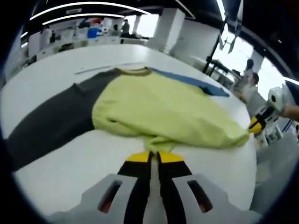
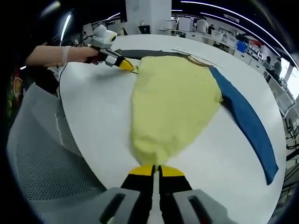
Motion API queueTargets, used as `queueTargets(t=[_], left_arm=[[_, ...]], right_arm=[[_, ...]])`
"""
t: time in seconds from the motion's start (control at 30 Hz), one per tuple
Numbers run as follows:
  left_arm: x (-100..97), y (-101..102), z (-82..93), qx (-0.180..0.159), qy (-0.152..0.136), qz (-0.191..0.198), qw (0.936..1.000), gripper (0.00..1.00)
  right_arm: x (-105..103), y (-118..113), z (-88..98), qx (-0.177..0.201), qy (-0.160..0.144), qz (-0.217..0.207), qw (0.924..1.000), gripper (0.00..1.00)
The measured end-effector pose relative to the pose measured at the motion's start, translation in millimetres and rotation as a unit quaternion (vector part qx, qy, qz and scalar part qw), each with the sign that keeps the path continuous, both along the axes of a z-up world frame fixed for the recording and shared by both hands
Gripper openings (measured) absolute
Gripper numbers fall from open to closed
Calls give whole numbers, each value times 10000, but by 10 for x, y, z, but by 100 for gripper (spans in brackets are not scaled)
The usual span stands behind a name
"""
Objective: Fold the garment on the visible template until the final outline fits inside the template.
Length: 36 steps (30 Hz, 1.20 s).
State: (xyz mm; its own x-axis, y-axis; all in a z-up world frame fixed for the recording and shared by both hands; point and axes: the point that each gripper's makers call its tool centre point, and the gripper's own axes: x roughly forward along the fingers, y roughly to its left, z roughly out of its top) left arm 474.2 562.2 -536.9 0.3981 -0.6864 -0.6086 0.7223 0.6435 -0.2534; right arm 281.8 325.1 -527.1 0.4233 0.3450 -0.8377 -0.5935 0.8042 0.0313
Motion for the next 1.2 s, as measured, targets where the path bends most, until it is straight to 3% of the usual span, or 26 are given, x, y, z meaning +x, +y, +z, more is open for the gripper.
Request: queueTargets(t=[0.17, 0.43, 0.83, 1.2], left_arm=[[-27, -10, 20, -105, 128, 113, 9998, 0], [-24, 67, 141, -215, 84, 125, 9997, 0], [-152, 197, 301, -288, 43, 261, 9992, 0], [-385, 546, 412, -236, -3, 377, 9990, 0]], right_arm=[[27, -12, 18, 0, -43, 2, 10000, 0], [105, -105, 105, -43, -156, -58, 9999, 0], [245, -310, 390, -139, -423, -213, 9988, 0], [290, -376, 501, -132, -553, -275, 9980, 0]])
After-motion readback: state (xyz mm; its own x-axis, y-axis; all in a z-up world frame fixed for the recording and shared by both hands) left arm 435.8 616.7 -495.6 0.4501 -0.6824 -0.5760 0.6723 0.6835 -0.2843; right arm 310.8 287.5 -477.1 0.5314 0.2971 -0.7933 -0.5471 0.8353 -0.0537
